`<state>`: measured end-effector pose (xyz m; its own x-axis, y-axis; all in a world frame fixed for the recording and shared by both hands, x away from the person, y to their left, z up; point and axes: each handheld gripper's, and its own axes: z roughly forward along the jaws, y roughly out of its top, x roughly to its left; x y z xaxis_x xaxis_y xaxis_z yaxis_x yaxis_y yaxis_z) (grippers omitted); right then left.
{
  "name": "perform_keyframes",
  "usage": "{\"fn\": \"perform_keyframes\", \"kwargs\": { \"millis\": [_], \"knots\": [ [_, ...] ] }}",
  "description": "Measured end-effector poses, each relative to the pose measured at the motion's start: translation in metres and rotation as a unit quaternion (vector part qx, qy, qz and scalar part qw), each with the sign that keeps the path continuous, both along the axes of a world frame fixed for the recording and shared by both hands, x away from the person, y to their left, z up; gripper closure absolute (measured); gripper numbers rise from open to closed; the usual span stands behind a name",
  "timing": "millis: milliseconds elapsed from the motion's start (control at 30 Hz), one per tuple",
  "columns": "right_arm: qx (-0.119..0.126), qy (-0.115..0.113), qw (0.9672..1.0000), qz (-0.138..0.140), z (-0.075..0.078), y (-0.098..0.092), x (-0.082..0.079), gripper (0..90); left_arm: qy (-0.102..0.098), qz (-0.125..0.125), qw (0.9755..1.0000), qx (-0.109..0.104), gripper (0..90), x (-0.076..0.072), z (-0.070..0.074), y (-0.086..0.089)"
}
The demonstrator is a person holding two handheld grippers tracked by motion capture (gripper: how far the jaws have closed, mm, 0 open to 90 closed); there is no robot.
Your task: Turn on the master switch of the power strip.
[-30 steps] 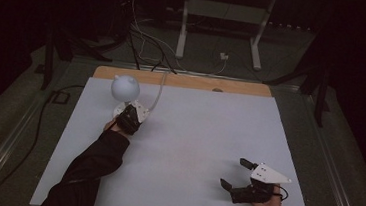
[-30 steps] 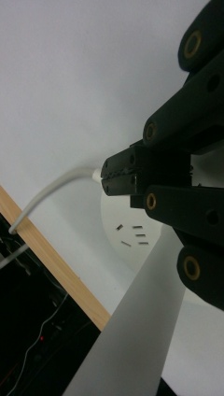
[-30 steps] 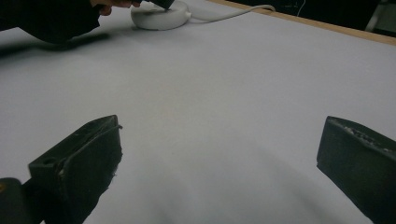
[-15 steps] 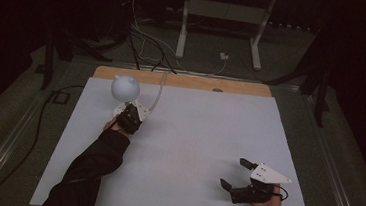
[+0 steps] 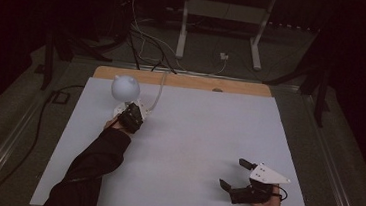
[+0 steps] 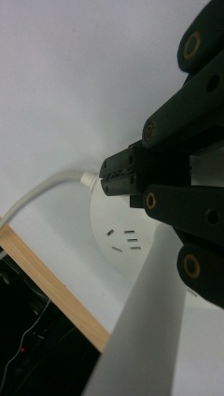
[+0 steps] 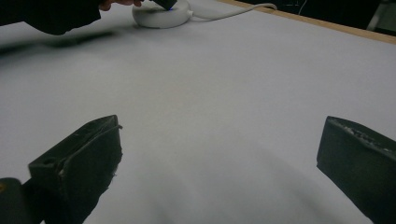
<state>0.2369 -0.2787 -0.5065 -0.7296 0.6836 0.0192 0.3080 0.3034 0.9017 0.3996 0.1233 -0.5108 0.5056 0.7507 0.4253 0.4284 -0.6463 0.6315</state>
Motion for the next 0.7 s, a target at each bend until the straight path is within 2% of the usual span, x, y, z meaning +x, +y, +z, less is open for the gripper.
{"fn": "perform_keyframes", "kwargs": {
  "millis": [67,100,133,167,200,233,300,333,467,533,600,700],
  "knots": [
    [0.0,0.001,1.0,0.0,-0.0002,0.0001,0.0001,0.0,0.005,-0.001,0.9999,0.013,90.0,0.0009,0.0013,-0.002],
    [-0.001,0.001,1.0,0.001,-0.0002,0.0002,0.0001,0.0,0.009,0.006,0.9999,0.006,90.0,0.0019,0.0017,-0.0024],
    [-0.001,0.0,1.0,0.001,-0.0002,0.0001,-0.0001,0.0,0.008,0.001,0.9998,0.018,90.0,0.0018,0.0018,-0.0036],
    [0.0,0.0,1.0,0.001,0.0,0.0001,-0.0002,0.0,0.01,0.002,0.9998,0.018,90.0,0.0023,0.0019,-0.0038],
    [0.001,0.0,1.0,0.001,0.0,-0.0001,-0.0002,0.0,0.011,0.012,0.9997,0.019,90.0,0.0034,0.0019,-0.0039],
    [0.0,0.0,1.0,0.001,0.0,-0.0002,-0.0001,0.0,0.007,0.014,0.9988,0.046,90.0,0.004,0.0013,-0.0046],
    [0.0,-0.001,1.0,0.002,0.0002,-0.0002,-0.0001,0.0,0.015,0.016,0.9995,0.023,90.0,0.006,0.0026,-0.001],
    [0.001,-0.002,1.0,0.003,0.0003,-0.0001,-0.0002,0.0,0.013,0.01,0.9996,0.022,90.0,0.0056,0.0022,0.0007],
    [0.0,0.001,1.0,0.004,-0.0004,0.0004,0.0001,0.0,0.009,0.01,0.9996,0.025,90.0,0.0037,0.0013,0.0002],
    [-0.002,0.002,1.0,0.004,-0.0012,0.0008,0.0011,0.0,0.003,0.005,0.9992,0.041,90.0,0.0025,0.0004,-0.0019],
    [-0.002,0.003,1.0,0.004,-0.0013,0.0014,0.0011,0.0,0.012,0.002,0.9993,0.036,90.0,0.0032,0.0023,-0.0009],
    [-0.003,0.005,1.0,0.005,-0.0017,0.0019,0.0014,0.0,0.019,-0.003,0.999,0.041,90.0,0.0045,0.0038,-0.0006]
  ]
}}
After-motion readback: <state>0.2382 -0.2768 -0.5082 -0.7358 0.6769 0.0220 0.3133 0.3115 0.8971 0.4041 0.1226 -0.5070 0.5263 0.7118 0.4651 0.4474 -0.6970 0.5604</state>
